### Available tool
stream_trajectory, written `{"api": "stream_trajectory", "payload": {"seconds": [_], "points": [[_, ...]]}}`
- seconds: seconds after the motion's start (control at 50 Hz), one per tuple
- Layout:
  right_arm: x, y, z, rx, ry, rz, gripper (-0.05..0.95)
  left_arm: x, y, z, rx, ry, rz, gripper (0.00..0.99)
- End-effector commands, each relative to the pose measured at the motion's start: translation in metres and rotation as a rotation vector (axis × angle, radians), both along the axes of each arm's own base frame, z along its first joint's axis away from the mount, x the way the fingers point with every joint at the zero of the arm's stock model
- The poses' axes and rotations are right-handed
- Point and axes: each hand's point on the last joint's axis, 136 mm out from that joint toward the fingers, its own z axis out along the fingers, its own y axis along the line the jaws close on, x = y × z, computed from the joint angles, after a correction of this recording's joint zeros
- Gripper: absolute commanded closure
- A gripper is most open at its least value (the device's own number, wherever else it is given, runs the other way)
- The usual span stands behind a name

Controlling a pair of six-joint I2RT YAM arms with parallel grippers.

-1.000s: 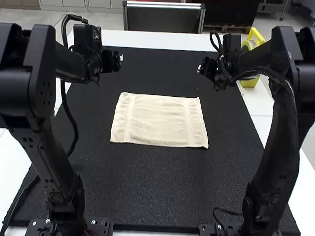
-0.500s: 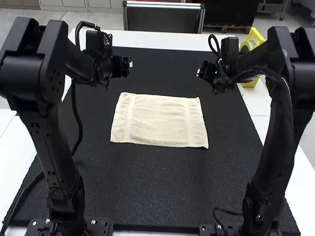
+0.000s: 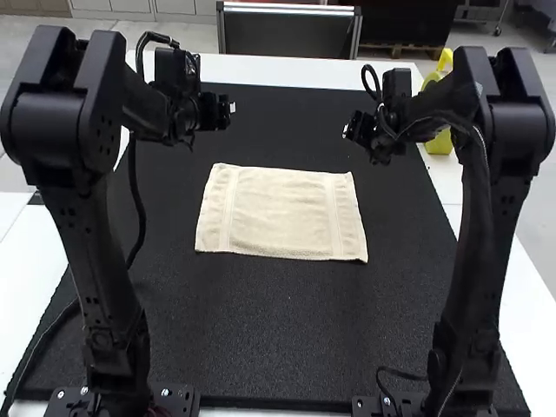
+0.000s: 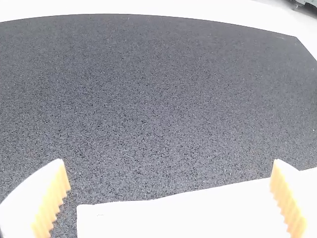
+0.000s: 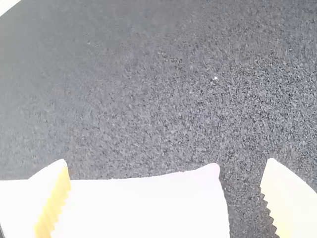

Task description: Fold the towel.

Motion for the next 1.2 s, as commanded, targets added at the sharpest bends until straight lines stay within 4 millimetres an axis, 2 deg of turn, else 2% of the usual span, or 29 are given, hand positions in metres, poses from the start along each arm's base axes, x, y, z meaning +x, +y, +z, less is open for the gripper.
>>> {"api": "stream_trajectory", "payload": {"seconds": [0.0,0.42,0.92,1.04,1.18], "points": [[0.007,0.013,0.000,0.003,0.015,0.033,0.01,0.007,-0.004,0.013,-0.011,-0.028,-0.008,0.039],[0.013,0.020,-0.030,-0.018,0.130,0.065,0.01,0.006,-0.004,0.009,-0.009,-0.019,-0.008,0.041],[0.007,0.025,-0.063,0.013,0.207,0.076,0.01,0.005,-0.004,0.003,-0.009,-0.008,-0.008,0.041],[0.008,0.024,-0.067,0.024,0.217,0.072,0.01,0.005,-0.003,0.003,-0.009,-0.008,-0.007,0.039],[0.008,0.031,-0.070,0.076,0.234,0.084,0.01,0.005,-0.004,0.002,-0.009,-0.007,-0.008,0.039]]}}
